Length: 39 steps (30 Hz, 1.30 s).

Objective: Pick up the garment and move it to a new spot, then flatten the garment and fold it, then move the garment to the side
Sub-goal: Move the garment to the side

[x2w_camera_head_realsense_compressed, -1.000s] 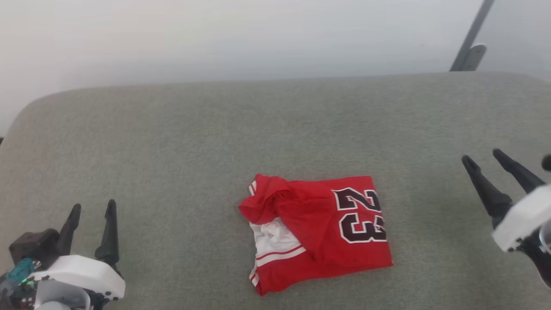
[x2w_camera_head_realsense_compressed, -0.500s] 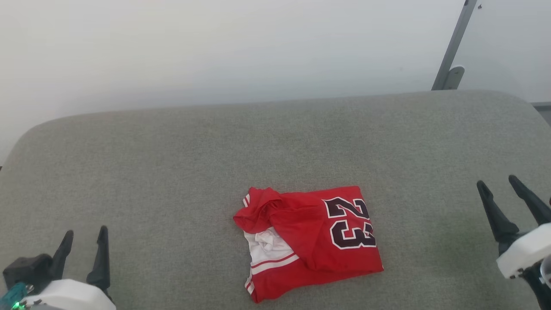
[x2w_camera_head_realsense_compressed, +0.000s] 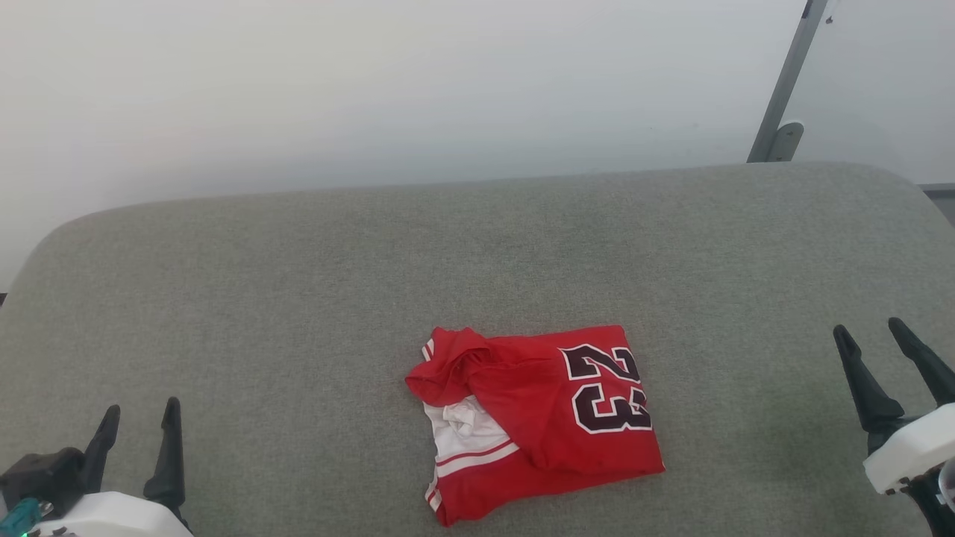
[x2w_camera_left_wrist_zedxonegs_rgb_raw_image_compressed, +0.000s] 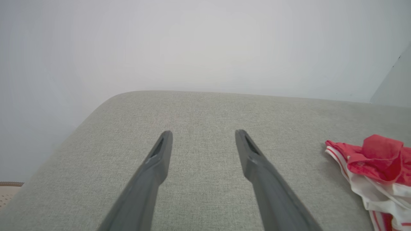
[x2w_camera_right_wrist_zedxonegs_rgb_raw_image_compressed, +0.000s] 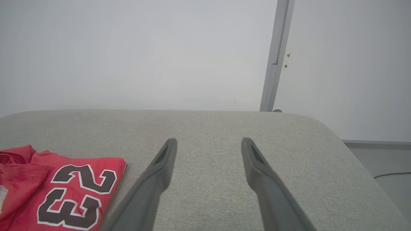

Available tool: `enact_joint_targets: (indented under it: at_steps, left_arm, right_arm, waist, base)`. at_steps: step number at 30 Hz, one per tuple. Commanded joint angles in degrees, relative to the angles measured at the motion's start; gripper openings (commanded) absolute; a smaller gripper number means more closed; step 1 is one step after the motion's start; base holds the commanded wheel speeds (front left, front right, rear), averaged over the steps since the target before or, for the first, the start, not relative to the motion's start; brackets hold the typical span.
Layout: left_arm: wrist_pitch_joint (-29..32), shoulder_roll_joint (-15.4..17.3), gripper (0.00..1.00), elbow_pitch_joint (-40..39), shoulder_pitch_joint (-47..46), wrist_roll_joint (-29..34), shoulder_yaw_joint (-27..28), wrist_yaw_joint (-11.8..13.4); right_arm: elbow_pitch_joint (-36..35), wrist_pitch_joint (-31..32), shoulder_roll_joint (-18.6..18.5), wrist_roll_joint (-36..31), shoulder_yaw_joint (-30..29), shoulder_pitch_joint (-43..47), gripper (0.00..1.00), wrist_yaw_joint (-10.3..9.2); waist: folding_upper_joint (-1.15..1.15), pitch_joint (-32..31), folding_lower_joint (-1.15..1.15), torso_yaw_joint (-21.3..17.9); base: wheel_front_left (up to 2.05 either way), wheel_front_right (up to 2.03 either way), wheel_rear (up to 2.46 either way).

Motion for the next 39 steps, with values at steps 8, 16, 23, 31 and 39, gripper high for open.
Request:
enact_joint_targets:
  at_steps: [8, 16, 23, 31, 39]
  left_arm:
    - [-0.23, -1.0, 1.0, 0.34, -0.67, 0.7, -0.34, -0.52]
    - [-0.01, -1.85, 1.0, 0.14, -1.08, 1.08, -1.86, -0.87]
    - [0.29, -3.19, 1.0, 0.46, -2.82, 1.48, -3.66, -1.12]
    - [0.15, -4.59, 1.0, 1.35, -5.05, 1.94, -4.99, -1.66]
    - [-0.07, -6.29, 1.0, 2.61, -7.23, 2.53, -5.76, -2.23]
  right_arm:
    - [-0.77, 3.36, 0.52, 2.78, 2.43, 0.5, 1.0, -0.03]
    - [-3.35, 14.24, -0.03, 8.74, 10.33, -1.94, 1.0, -0.03]
    - [-2.78, 24.09, -1.27, 12.59, 14.71, -5.39, 1.0, -0.03]
    - [-0.18, 34.05, -2.43, 14.33, 16.86, -8.8, 1.0, -0.03]
    - [4.37, 46.49, -1.17, 15.32, 17.82, -11.27, 1.0, -0.03]
  waist:
    - [-0.01, 0.4, 0.0, 1.85]
    - [-0.01, 1.16, 0.0, 5.59]
    - [-0.01, 3.28, 0.0, 9.83]
    - [-0.01, 5.97, 0.0, 13.67]
    - [-0.01, 9.32, 0.0, 15.88]
  base:
    - [0.0, 0.0, 0.0]
    - [0.0, 0.0, 0.0]
    - [0.0, 0.0, 0.0]
    - [0.0, 0.0, 0.0]
    - [0.0, 0.0, 0.0]
